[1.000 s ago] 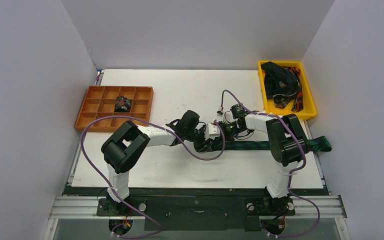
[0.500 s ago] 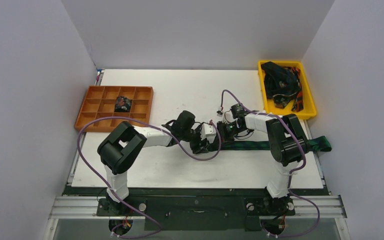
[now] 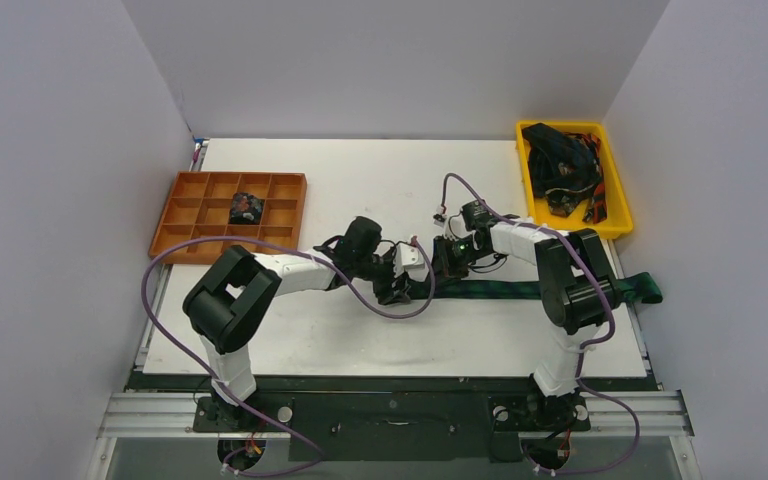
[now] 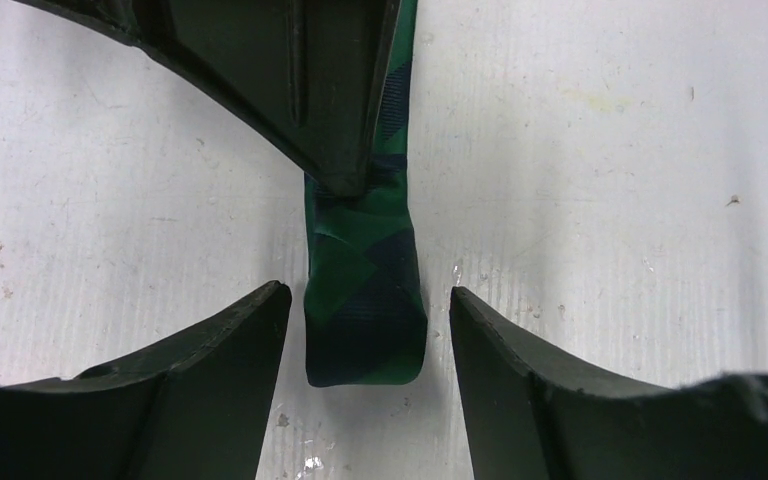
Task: Roll the ties
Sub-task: Roll the tie at the center of the board.
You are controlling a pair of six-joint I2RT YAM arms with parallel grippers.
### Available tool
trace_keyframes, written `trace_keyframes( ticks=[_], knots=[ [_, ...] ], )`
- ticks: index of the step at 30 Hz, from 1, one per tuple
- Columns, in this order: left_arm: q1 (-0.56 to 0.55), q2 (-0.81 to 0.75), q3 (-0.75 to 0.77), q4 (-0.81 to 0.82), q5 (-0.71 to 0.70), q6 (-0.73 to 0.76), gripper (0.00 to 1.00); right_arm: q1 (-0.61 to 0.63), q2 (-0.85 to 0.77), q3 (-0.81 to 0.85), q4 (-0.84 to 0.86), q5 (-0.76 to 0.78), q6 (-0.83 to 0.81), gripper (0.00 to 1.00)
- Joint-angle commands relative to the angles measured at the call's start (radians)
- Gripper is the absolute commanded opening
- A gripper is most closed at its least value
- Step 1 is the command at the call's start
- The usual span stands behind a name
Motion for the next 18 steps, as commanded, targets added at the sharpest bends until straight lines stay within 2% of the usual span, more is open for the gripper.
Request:
trace_keyframes(
  ticks=[1, 5, 7, 18],
  knots=[
    [0.012, -0.037, -0.009, -0.012, 0.044, 0.021, 0.57, 0.002, 0.01, 0.038, -0.001, 0.033, -0.032, 0.0],
    [0.01, -0.035, 0.007, -0.017, 0.051, 0.017, 0.44, 0.004, 0.057, 0.039, -0.001, 0.076, -0.065, 0.0],
    [0.006, -0.03, 0.021, -0.003, 0.054, -0.004, 0.41, 0.003, 0.076, 0.04, -0.001, 0.095, -0.076, 0.0],
    [-0.047, 0.107, 0.132, 0.114, 0.014, -0.132, 0.39, 0.004, 0.094, 0.028, 0.03, 0.103, -0.059, 0.0]
  ],
)
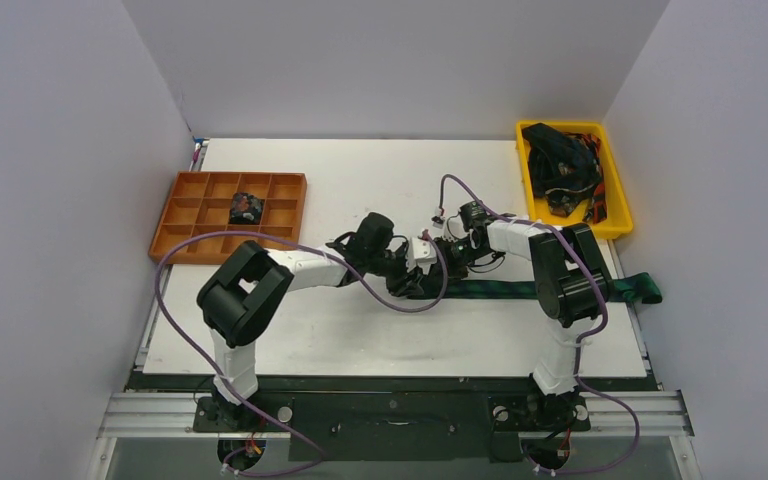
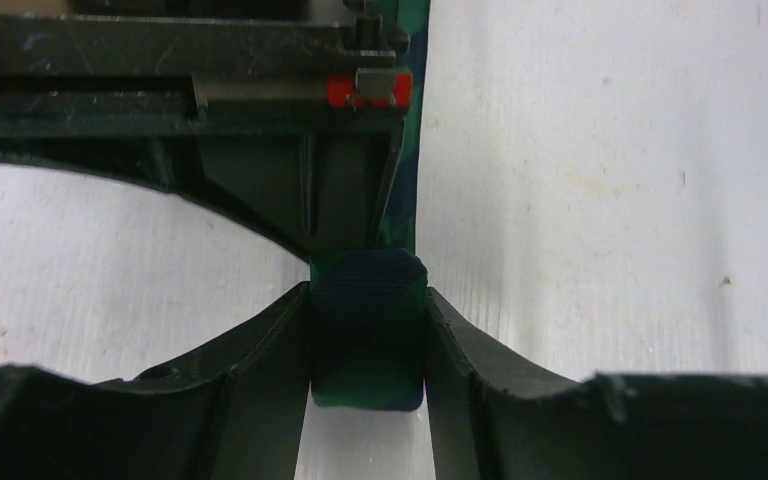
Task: Roll the ties
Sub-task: Roll the tie at the center of the board.
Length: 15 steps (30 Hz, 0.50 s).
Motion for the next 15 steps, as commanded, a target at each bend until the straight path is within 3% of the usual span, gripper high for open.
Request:
trace_keyframes(
  ticks=[1, 8, 15],
  knots=[
    [-0.021, 0.063, 0.067, 0.1, -0.003, -0.071, 0.39, 0.006, 0.033, -0.005, 0.048, 0.085, -0.028, 0.0],
    [-0.035, 0.147, 0.082, 0.097, -0.06, -0.062, 0.39, 0.011, 0.022, -0.012, 0.085, 0.046, 0.001, 0.0],
    [-0.025, 0.139, 0.04, -0.071, -0.095, 0.035, 0.28, -0.03, -0.082, -0.019, 0.023, -0.03, -0.016, 0.03]
  ],
)
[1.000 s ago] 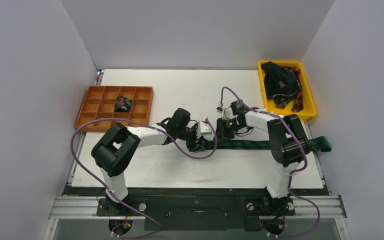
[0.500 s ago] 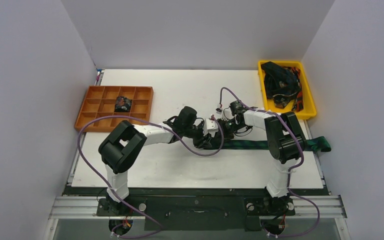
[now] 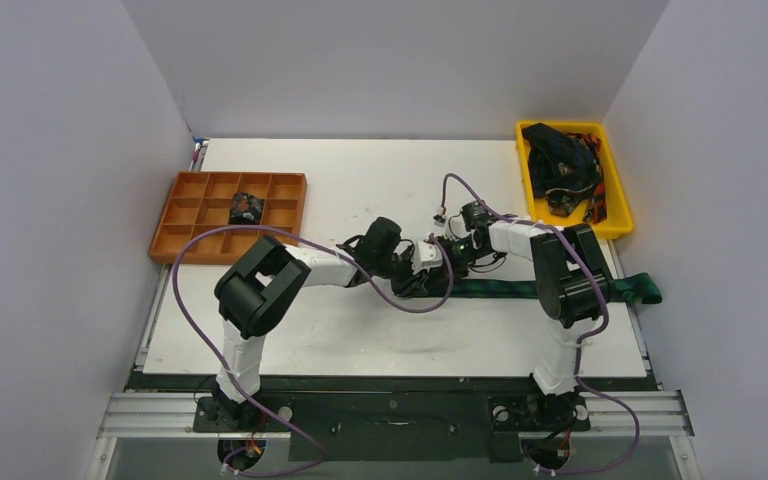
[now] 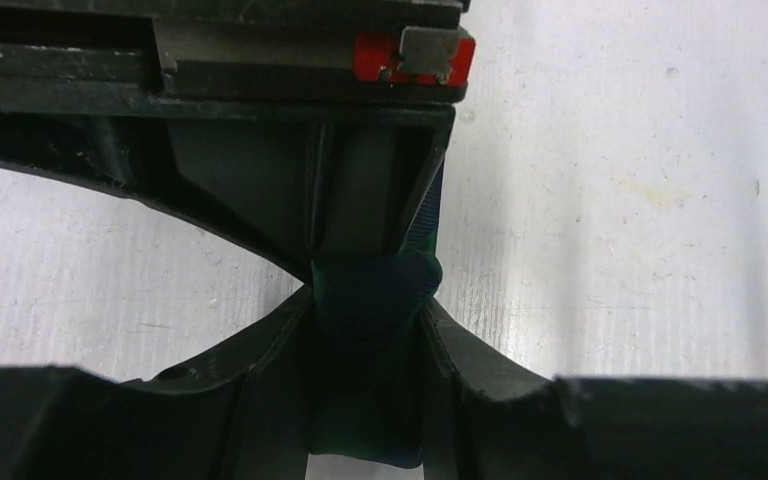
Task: Roll the ties
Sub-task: Roll the tie at the center of the board.
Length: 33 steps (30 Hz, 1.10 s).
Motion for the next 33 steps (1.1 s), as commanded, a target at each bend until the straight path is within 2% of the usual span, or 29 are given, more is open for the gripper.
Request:
trace_keyframes(
  ticks=[1, 4, 6, 9, 21, 23, 25, 26, 28, 33],
  knots=[
    [0.001, 0.009, -0.022, -0.151, -0.061, 0.084, 0.28, -0.041, -0.092, -0.011, -0.021, -0.025, -0.038, 0.07],
    [0.007, 0.002, -0.025, -0.183, -0.053, 0.099, 0.28, -0.098, -0.15, -0.017, -0.09, -0.072, -0.066, 0.16],
    [0.008, 0.002, -0.023, -0.204, -0.044, 0.105, 0.28, -0.12, -0.175, -0.025, -0.103, -0.096, -0.068, 0.27],
    [0.007, 0.007, -0.007, -0.213, -0.035, 0.104, 0.29, -0.113, -0.181, -0.021, -0.102, -0.137, -0.054, 0.38],
    [0.016, 0.019, 0.017, -0.232, -0.015, 0.1, 0.32, -0.029, -0.067, -0.023, 0.001, -0.128, -0.006, 0.4],
    [0.016, 0.02, 0.019, -0.234, -0.014, 0.098, 0.32, -0.019, -0.061, -0.027, 0.007, -0.124, -0.01, 0.35],
    [0.017, 0.019, 0.019, -0.231, -0.015, 0.095, 0.33, -0.013, -0.056, -0.037, 0.008, -0.115, -0.018, 0.23],
    [0.018, 0.017, 0.02, -0.228, -0.014, 0.092, 0.33, -0.014, -0.056, -0.038, 0.008, -0.1, -0.023, 0.1],
    [0.022, 0.011, 0.019, -0.221, -0.007, 0.086, 0.39, -0.024, -0.049, -0.039, -0.001, -0.081, -0.042, 0.0],
    [0.042, -0.033, -0.014, -0.141, 0.011, 0.063, 0.6, -0.069, -0.026, -0.017, -0.077, -0.028, -0.111, 0.0]
  ],
)
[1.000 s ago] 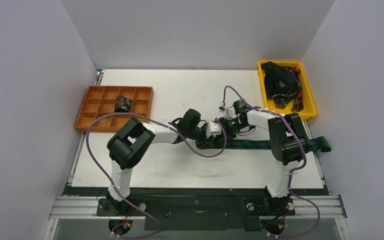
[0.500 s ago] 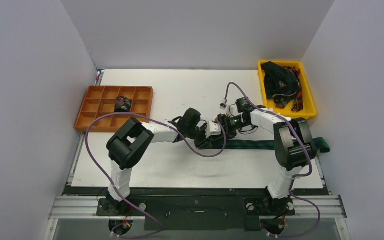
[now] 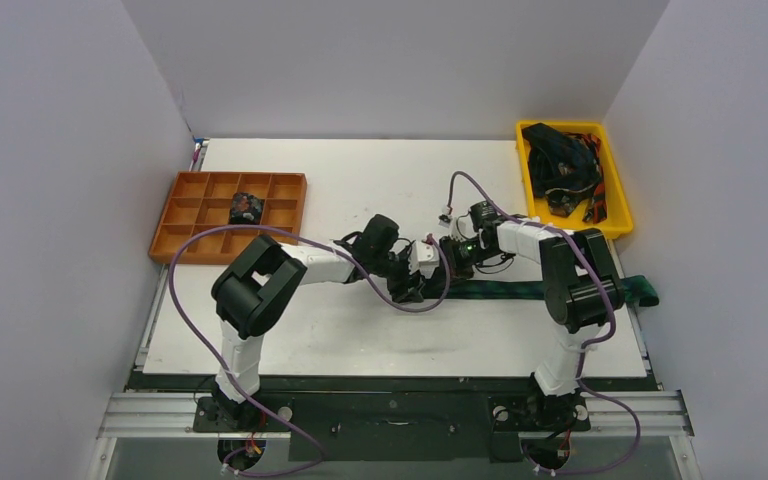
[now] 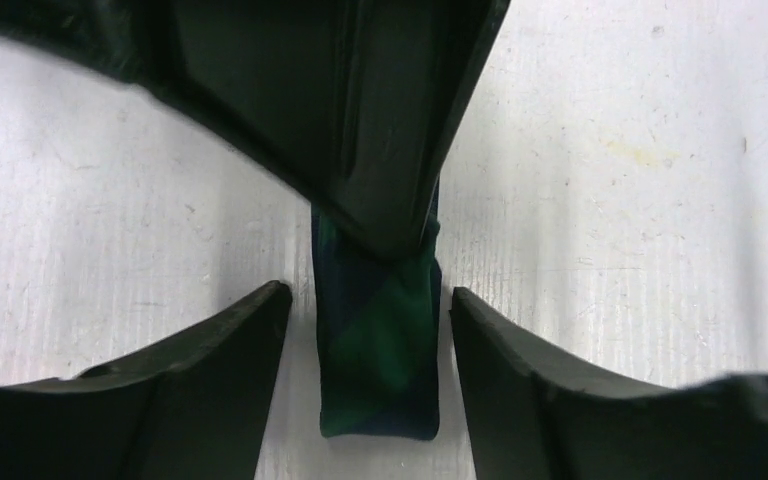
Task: Roll the ties
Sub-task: Roll the tie at the center of the board.
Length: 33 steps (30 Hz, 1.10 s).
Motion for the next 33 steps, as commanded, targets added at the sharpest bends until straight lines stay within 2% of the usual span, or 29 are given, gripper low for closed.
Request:
trace_keyframes(
  ticks=[1, 5, 11, 17, 18, 20, 22, 24, 26, 28, 29, 30, 31, 32, 33],
  knots=[
    [0.027, -0.031, -0.043, -0.003, -0.017, -0.012, 0.62, -0.042, 0.034, 0.019, -0.055, 0.062, -0.086, 0.0],
    [0.013, -0.069, -0.081, 0.093, -0.036, -0.006, 0.71, -0.048, 0.06, 0.021, -0.078, 0.078, -0.107, 0.0],
    [-0.018, -0.011, -0.032, 0.122, -0.075, -0.01, 0.76, -0.048, 0.08, 0.034, -0.078, 0.09, -0.107, 0.0],
    [-0.06, 0.037, 0.025, 0.11, -0.099, -0.001, 0.76, -0.037, 0.062, 0.045, -0.08, 0.068, -0.093, 0.0],
    [-0.062, 0.046, 0.036, 0.073, -0.104, -0.002, 0.74, -0.031, 0.057, 0.044, -0.084, 0.058, -0.094, 0.0],
    [-0.064, 0.051, 0.049, 0.019, -0.113, -0.002, 0.64, -0.024, 0.032, 0.043, -0.086, 0.036, -0.091, 0.0],
    [-0.059, 0.036, 0.022, -0.015, -0.096, 0.024, 0.46, -0.019, -0.003, 0.043, -0.095, 0.009, -0.081, 0.0],
    [-0.056, -0.002, -0.025, -0.037, -0.061, 0.072, 0.35, -0.022, -0.031, 0.048, -0.108, -0.002, -0.079, 0.0],
    [-0.052, -0.015, -0.061, -0.052, -0.054, 0.112, 0.28, -0.03, -0.048, 0.046, -0.119, 0.003, -0.079, 0.0],
    [-0.044, -0.016, -0.063, -0.111, -0.052, 0.14, 0.25, -0.038, -0.039, 0.041, -0.136, 0.026, -0.094, 0.0],
    [-0.041, -0.016, -0.064, -0.117, -0.053, 0.141, 0.25, -0.039, -0.031, 0.04, -0.144, 0.055, -0.116, 0.0],
    [-0.033, -0.014, -0.062, -0.117, -0.06, 0.137, 0.29, -0.039, -0.009, 0.039, -0.155, 0.07, -0.126, 0.0],
    [-0.03, -0.016, -0.06, -0.114, -0.062, 0.131, 0.35, -0.035, 0.003, 0.038, -0.158, 0.101, -0.141, 0.0],
    [-0.024, -0.024, -0.06, -0.109, -0.063, 0.125, 0.46, -0.034, 0.031, 0.038, -0.16, 0.114, -0.148, 0.0],
    [-0.021, -0.03, -0.064, -0.095, -0.062, 0.111, 0.5, -0.032, 0.046, 0.042, -0.161, 0.133, -0.156, 0.0]
  ],
)
